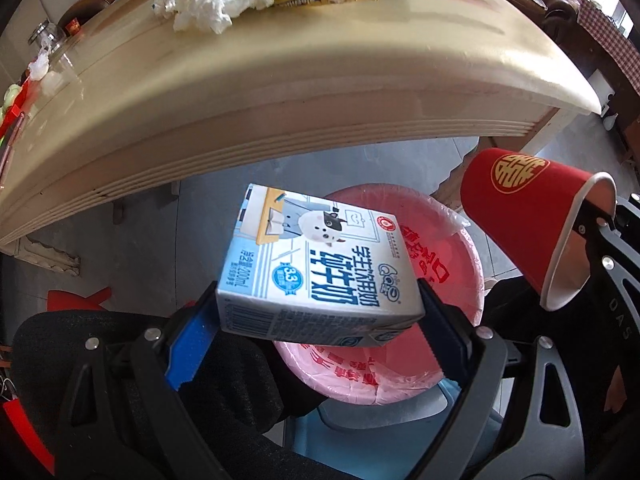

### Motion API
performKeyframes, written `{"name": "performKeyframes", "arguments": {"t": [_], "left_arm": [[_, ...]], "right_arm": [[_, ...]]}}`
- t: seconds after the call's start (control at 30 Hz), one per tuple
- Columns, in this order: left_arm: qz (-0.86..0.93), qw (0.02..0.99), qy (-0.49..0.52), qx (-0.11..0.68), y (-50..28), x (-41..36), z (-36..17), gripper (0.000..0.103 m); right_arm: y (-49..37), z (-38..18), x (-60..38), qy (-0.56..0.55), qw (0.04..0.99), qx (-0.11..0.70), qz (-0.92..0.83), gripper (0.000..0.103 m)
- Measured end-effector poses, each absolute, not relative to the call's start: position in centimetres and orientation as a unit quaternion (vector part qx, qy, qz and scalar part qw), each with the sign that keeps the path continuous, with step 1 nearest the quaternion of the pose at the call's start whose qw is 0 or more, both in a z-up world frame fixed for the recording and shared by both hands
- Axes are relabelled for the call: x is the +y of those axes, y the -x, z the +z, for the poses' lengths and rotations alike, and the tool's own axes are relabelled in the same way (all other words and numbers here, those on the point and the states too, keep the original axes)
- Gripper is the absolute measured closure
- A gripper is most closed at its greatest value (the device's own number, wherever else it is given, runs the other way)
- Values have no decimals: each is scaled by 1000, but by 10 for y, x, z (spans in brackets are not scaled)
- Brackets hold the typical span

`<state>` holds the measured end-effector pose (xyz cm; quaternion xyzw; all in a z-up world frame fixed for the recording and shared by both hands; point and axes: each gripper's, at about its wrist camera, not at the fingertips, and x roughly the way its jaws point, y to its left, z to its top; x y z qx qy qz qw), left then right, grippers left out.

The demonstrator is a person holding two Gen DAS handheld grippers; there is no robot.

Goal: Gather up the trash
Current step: 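Lift the milk carton and red cup and carry both over the pink bin, then open the left tool over the bin while the right tool releases the red cup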

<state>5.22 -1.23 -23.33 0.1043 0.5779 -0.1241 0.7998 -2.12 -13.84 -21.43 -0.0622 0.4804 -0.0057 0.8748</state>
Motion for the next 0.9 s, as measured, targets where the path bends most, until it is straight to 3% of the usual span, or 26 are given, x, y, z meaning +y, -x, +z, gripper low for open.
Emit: {"name": "performKeyframes", "arguments": {"t": [0.57,0.9], "left_arm": [[-102,727,-133,666,-79,-23,-333,13],[-110,696,-135,697,-86,-30,-358,13]], "right_arm": [[-8,-297,-146,47,821,569,13,100],[-16,-338,-147,34,789,612,28,100]]}}
